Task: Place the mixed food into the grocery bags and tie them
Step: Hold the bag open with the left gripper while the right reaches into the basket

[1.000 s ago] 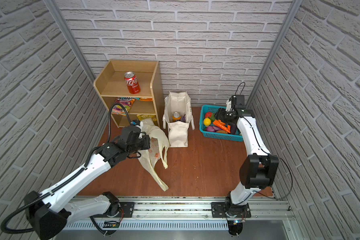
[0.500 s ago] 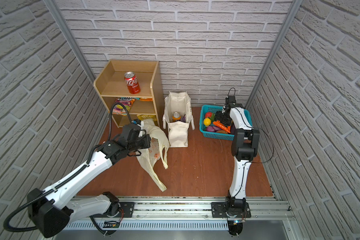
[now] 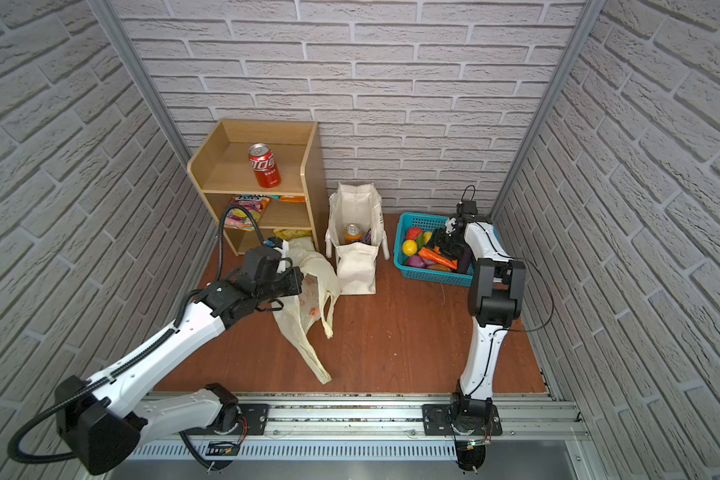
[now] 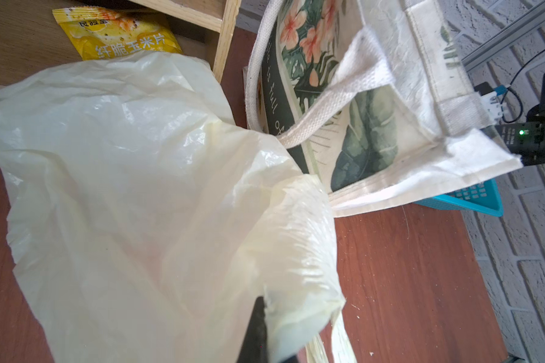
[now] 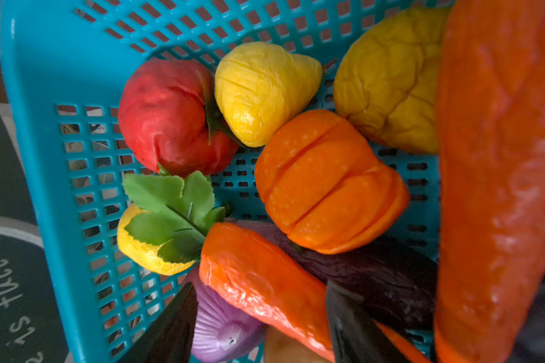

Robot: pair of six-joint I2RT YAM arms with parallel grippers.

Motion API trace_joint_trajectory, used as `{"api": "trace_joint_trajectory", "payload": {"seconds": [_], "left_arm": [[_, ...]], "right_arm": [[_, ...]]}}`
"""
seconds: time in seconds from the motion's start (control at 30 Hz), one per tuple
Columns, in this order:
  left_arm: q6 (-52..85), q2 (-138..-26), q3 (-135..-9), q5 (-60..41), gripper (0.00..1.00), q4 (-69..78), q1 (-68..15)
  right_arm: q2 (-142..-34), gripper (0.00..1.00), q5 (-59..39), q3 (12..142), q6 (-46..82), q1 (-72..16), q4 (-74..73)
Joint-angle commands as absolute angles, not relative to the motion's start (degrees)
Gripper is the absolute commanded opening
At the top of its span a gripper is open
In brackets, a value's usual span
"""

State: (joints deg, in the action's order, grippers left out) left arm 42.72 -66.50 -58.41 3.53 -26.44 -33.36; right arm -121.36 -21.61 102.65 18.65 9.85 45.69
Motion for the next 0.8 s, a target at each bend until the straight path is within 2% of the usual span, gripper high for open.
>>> {"api": "trace_joint_trajectory", "payload": {"seconds": [0.0, 0.37, 0.77], "left_arm": [[43.33, -66.58, -57.83, 3.31, 0.0, -23.4, -32.86], [43.7, -65.74, -57.04, 3.64, 0.0, -23.13, -32.87], [43.06, -66.04, -57.66, 3.43, 0.0, -23.17, -32.85]], "right_arm": [[-117.57, 0.65, -22.37, 101.54, 19.17, 9.31, 44.27], [-111.84, 0.63, -8.76, 100.88, 23.03, 11.97, 40.72], [-120.95, 0.61, -4.22, 107.81, 23.82, 13.87, 44.33]]}}
